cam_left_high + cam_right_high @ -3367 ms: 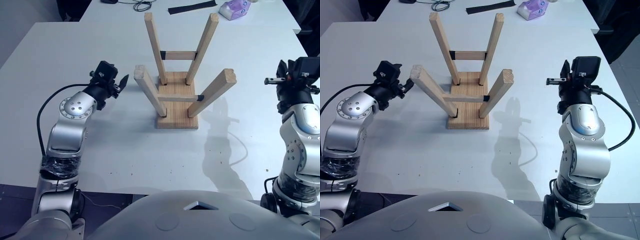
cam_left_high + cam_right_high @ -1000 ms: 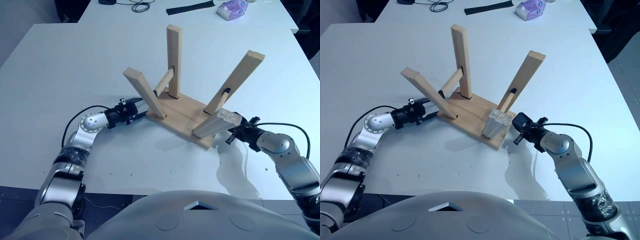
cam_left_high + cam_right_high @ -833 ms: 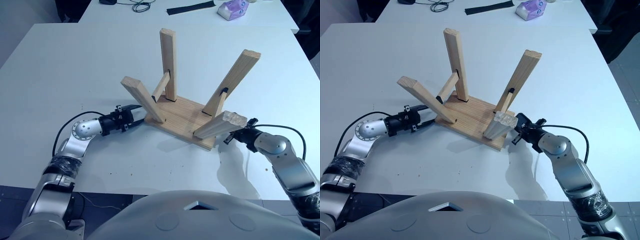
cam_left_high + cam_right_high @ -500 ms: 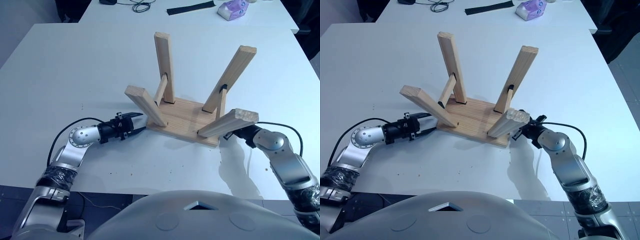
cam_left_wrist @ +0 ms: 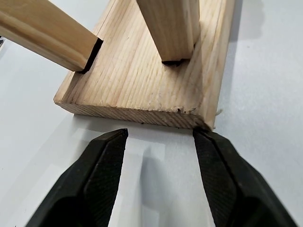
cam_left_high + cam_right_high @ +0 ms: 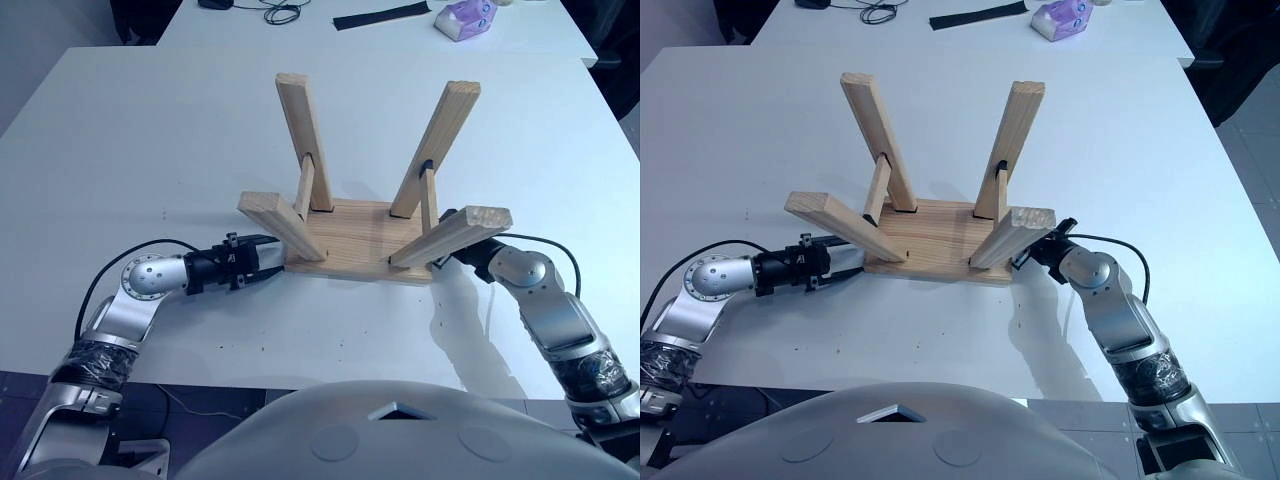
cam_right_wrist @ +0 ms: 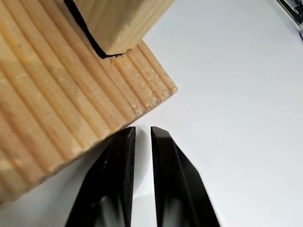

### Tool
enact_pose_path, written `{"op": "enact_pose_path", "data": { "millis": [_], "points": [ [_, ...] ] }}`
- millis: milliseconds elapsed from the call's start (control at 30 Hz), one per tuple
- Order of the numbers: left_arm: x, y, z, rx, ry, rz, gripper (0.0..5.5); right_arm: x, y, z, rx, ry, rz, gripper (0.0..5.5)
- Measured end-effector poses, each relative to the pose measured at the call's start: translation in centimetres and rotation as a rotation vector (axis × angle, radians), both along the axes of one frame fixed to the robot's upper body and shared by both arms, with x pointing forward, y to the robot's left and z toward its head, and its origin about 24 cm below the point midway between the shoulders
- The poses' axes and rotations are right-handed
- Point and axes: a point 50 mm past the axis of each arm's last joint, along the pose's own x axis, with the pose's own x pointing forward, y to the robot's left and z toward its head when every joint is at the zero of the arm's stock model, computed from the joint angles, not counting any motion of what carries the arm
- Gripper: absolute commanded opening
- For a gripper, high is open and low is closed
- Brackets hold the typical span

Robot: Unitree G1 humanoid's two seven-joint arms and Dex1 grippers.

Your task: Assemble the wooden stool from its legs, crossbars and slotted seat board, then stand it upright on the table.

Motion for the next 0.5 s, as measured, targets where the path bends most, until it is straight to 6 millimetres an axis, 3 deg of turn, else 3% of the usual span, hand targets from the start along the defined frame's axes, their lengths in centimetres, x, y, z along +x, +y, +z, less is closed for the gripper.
{"op": "enact_pose_path", "data": {
  "millis": [267,433,500],
  "points": [
    [-1.1,1.1,0.6,0.012,0.068,-0.013,2.58,-1.3,0.8,0.2,0.038,0.028,0.047,0.61],
    [-0.7,0.8,1.3,-0.099,0.118,0.073,2.58,-3.2,-0.5,1.0,0.118,0.091,-0.012,0.61],
    [0.1,0.8,1.8,-0.148,0.098,0.129,2.32,-4.1,-1.1,1.8,0.160,0.099,-0.039,0.57]
  ]
}}
